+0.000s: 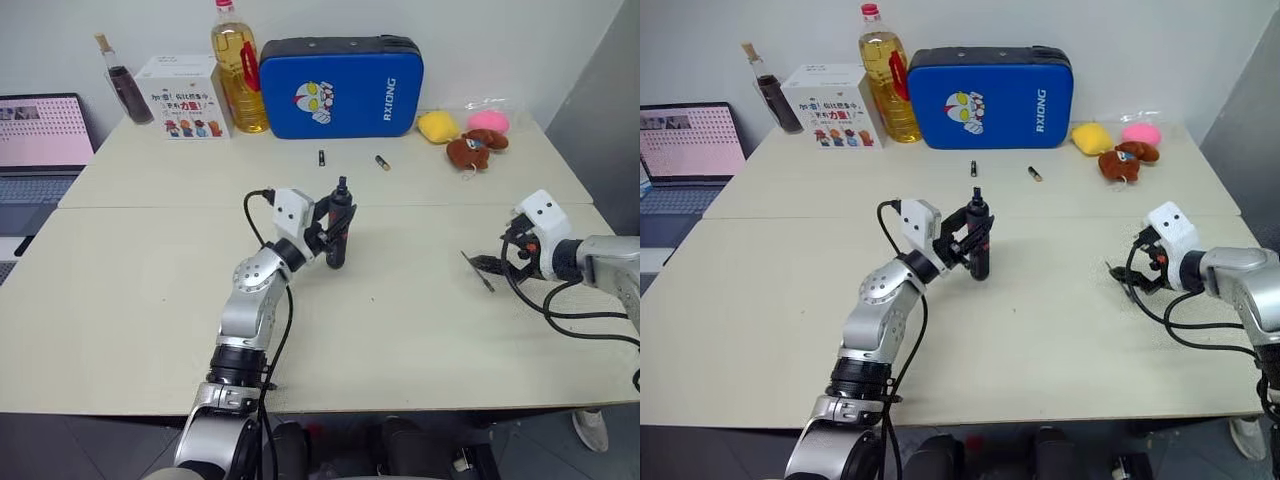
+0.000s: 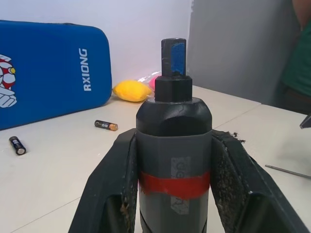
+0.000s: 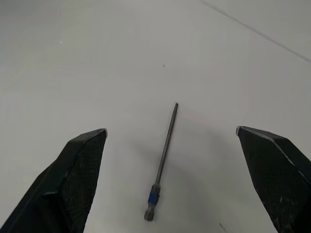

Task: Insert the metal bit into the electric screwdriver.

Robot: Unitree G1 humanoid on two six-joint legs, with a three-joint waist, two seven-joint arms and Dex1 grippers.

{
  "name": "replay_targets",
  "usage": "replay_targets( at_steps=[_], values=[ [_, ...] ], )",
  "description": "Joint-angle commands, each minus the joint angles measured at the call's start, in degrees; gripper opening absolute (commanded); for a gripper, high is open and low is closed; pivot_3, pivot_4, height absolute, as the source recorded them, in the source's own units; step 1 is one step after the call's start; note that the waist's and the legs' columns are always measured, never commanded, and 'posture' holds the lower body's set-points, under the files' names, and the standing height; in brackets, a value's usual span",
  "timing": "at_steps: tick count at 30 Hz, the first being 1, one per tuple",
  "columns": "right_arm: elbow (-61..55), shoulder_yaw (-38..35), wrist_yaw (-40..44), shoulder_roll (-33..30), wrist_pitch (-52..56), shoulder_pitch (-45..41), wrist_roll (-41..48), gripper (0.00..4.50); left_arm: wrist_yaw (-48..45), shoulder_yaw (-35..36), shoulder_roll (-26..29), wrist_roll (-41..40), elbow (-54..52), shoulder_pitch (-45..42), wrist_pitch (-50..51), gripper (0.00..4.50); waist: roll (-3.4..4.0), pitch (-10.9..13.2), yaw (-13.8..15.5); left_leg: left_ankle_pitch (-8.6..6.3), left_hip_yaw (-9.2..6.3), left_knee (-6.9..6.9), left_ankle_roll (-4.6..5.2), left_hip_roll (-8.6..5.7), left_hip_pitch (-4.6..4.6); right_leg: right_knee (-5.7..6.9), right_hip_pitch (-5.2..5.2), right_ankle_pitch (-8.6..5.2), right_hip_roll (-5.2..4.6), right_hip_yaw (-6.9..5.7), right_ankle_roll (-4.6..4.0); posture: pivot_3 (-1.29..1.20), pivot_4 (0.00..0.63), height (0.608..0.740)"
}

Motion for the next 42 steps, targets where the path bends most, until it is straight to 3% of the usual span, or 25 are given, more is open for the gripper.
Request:
replay_targets(
  at_steps=[1,11,14,19,31,37,42],
  values=[
    [2.4,2.5,2.9,-0.7,1.1,-2.5,-2.7,4.50,1.1,-1.2,-0.3,-0.2,-1.3,0.5,-0.2,1.67,0.00,0.0,0.1,0.00,-0.01,0.01,0.00,-0.01,-0.01,-0.01,0.01,0.00,0.00,0.00,0.00,0.00,0.150,0.740],
    [16.9,12.2,7.4,4.6,3.5,-9.6,-10.6,4.50,4.2,-2.0,-1.2,-0.4,-3.5,2.2,-0.4,1.67,0.02,0.0,0.1,0.01,0.00,0.01,-0.01,0.00,0.00,-0.01,0.01,0.00,-0.02,-0.01,0.00,0.00,0.150,0.740],
    [18.0,13.7,9.5,5.6,3.4,-9.9,-11.7,3.97,4.9,-2.1,-1.1,-0.4,-4.8,3.3,-0.1,1.67,0.00,0.0,0.1,0.01,-0.04,0.02,-0.01,-0.01,0.00,-0.02,0.03,0.00,-0.03,-0.01,0.00,0.00,0.150,0.740],
    [19.1,14.8,11.8,7.4,3.1,-10.6,-13.8,2.57,5.8,-2.1,-0.6,-0.5,-6.2,4.2,0.4,1.67,-0.02,-0.1,0.0,0.00,-0.03,0.01,-0.01,0.03,0.05,-0.02,0.06,0.00,0.00,0.00,0.00,0.00,0.150,0.740],
    [17.6,14.6,15.2,10.3,4.4,-10.6,-15.9,0.04,6.7,-2.2,0.4,-0.5,-6.0,3.6,0.5,1.67,-0.11,-0.3,-0.2,0.00,-0.02,0.00,-0.01,0.09,0.14,-0.01,0.11,0.00,0.08,0.01,0.00,0.00,0.150,0.740],
    [14.6,3.8,10.4,15.3,-0.8,-13.4,-12.8,0.04,6.6,-2.1,1.9,-0.7,-7.6,4.5,1.0,1.67,-0.11,-0.3,-0.7,0.00,0.03,-0.03,-0.01,0.14,0.18,0.00,0.10,0.02,0.14,0.03,-0.03,0.00,0.150,0.740],
    [1.1,-11.6,-2.5,27.7,2.4,-19.1,-5.0,0.04,8.1,-1.7,2.2,-1.0,-9.5,6.1,2.1,1.67,0.19,-0.2,-1.4,0.01,0.02,-0.04,-0.03,0.23,0.00,0.07,-0.08,0.03,0.18,0.14,-0.05,0.00,0.150,0.740]
  ],
)
